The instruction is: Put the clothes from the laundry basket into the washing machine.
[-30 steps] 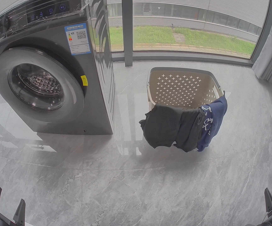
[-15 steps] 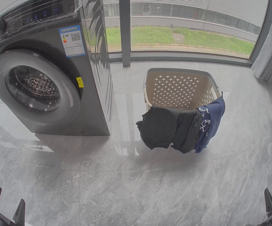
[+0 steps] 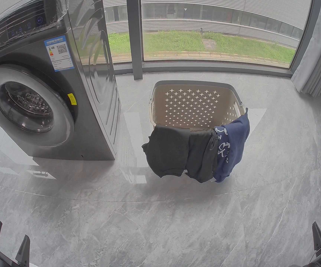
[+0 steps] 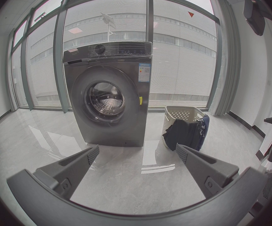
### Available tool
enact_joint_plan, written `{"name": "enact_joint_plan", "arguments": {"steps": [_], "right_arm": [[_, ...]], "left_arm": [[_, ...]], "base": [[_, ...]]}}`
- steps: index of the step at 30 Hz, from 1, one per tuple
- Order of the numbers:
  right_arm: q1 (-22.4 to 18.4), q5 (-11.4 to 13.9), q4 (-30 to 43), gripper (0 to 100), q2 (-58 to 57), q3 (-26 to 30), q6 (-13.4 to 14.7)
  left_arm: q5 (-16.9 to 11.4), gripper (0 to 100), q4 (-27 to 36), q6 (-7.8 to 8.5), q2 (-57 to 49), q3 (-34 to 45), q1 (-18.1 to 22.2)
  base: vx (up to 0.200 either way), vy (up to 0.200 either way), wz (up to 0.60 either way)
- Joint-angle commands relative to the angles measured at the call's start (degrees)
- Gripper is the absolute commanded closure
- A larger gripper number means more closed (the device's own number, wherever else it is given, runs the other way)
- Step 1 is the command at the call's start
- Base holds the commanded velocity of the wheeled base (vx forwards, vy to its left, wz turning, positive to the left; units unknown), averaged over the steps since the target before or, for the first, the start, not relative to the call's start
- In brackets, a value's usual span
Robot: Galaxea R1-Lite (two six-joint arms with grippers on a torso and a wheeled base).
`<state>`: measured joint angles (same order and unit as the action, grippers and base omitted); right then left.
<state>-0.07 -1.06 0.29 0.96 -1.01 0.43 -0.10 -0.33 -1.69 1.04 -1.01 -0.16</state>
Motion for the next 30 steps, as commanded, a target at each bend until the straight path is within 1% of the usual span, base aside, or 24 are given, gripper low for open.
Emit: {"name": "enact_joint_plan", "arguments": {"steps": [1, 7, 22, 30], "right_arm": [[0.0, 0.0, 0.1, 0, -0.4, 0.9, 0.0], [0.0, 0.0, 0.0, 0, -0.4, 0.9, 0.0], [0.0, 0.0, 0.0, 0, -0.4, 0.9, -0.1], [0.0, 0.0, 0.0, 0, -0.4, 0.9, -0.1]], "left_arm": [[0.0, 0, 0.0, -0.06, -1.0, 1.0, 0.0], [0.0, 0, 0.0, -0.06, -1.0, 1.0, 0.0], [0.0, 0, 0.0, -0.06, -1.0, 1.0, 0.0], [0.0, 0, 0.0, -0.06, -1.0, 1.0, 0.0]], "base": [[0.000, 0.000, 0.00], [0.000, 0.000, 0.00], [0.000, -0.200, 0.00], [0.000, 0.000, 0.00]]}}
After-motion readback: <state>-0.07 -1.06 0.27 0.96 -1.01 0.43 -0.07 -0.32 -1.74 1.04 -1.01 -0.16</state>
